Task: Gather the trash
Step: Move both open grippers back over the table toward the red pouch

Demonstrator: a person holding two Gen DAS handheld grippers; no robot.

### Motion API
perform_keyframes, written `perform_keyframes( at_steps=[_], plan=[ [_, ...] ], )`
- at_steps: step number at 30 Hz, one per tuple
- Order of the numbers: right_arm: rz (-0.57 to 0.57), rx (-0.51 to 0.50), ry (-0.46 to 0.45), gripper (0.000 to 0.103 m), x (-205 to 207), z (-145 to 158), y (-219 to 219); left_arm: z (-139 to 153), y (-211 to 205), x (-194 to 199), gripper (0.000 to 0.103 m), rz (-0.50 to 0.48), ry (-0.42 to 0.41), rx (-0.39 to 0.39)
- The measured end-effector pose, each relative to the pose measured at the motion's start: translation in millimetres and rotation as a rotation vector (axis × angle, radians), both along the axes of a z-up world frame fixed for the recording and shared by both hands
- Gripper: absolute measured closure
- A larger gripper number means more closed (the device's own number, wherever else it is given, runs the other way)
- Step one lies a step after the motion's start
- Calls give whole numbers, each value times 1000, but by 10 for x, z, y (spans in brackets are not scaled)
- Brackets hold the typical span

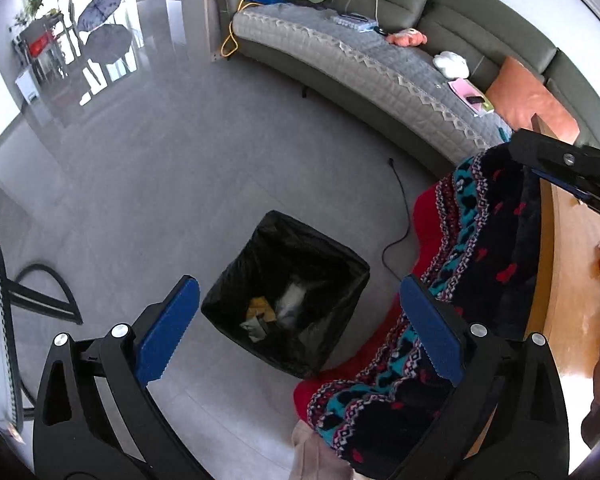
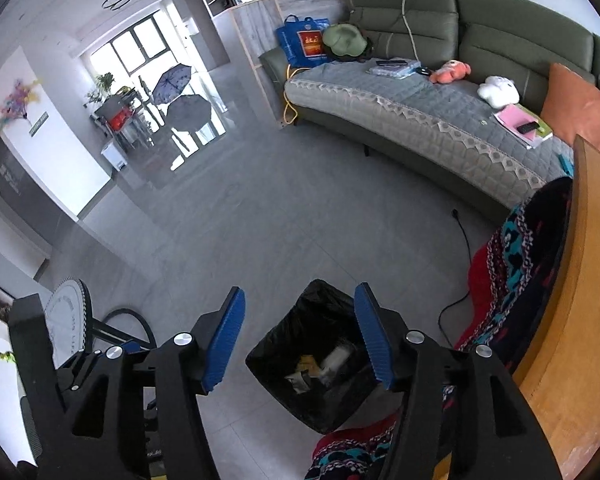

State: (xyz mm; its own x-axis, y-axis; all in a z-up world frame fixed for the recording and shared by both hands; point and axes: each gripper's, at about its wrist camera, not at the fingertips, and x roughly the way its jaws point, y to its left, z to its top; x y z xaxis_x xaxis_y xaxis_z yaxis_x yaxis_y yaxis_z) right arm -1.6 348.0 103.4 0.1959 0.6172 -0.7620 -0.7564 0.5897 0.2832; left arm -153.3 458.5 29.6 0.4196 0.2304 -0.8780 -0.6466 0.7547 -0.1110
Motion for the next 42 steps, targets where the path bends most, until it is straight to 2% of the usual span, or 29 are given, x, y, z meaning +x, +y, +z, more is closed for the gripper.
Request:
perform_keyframes(
  at_steps=[9,25,34,42],
  plan=[
    [-117,17,-19,44,194,145,-554,101,-268,286,6,-86,-30,-1],
    [-370,56,-51,44,572,344,-2005,452,-1395,1061,6,-381,-90,52],
    [-492,42,-80,44,805,420,-2888,455,-2088,1442,6,-499,-101,43],
    [-563,5,-96,44,1263,448,-3642,456,-2748,1842,6,-590,-96,40]
  ],
)
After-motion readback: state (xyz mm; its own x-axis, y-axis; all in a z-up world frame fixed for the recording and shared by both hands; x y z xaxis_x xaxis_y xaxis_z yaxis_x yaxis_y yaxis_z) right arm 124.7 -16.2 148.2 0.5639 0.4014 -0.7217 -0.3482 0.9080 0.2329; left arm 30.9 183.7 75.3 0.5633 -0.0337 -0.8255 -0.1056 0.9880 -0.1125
